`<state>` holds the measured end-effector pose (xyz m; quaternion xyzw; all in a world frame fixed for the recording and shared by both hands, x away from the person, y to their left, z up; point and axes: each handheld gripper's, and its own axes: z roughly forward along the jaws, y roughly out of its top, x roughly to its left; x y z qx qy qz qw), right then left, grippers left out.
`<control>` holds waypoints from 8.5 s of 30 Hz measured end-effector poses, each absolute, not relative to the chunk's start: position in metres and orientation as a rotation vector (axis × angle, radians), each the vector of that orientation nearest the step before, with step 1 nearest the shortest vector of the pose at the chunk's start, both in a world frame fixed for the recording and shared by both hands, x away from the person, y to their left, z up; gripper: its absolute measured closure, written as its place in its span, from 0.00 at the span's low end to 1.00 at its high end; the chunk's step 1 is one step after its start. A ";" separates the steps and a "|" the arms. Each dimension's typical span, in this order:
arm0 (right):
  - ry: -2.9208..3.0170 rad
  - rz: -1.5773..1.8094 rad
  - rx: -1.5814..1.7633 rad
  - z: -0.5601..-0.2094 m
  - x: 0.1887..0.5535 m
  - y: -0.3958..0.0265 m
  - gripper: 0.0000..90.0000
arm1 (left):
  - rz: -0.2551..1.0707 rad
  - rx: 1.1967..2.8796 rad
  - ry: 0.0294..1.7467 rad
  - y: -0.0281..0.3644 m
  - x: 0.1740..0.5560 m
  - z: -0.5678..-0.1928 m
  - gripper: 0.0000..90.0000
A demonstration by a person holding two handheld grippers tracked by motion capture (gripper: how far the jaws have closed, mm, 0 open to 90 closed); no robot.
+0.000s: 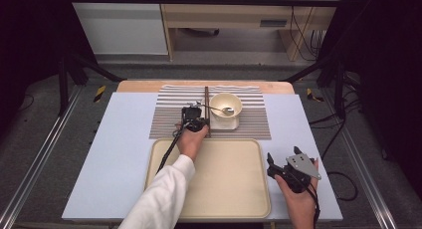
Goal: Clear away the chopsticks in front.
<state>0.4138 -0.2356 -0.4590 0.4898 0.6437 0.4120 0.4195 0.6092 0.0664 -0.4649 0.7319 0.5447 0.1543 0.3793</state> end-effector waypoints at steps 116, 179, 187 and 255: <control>1.723 1.046 1.112 -0.459 0.410 -0.221 0.05 | 0.478 1.418 1.530 0.176 0.453 -0.430 0.95; 1.748 1.045 1.124 -0.462 0.411 -0.221 0.05 | 0.478 1.405 1.601 0.196 0.353 -0.462 0.95; 1.756 1.046 1.123 -0.462 0.412 -0.221 0.05 | 0.478 1.403 1.611 0.196 0.350 -0.466 0.95; 1.796 1.039 1.105 -0.463 0.413 -0.216 0.05 | 0.452 1.416 1.666 0.201 0.334 -0.486 0.95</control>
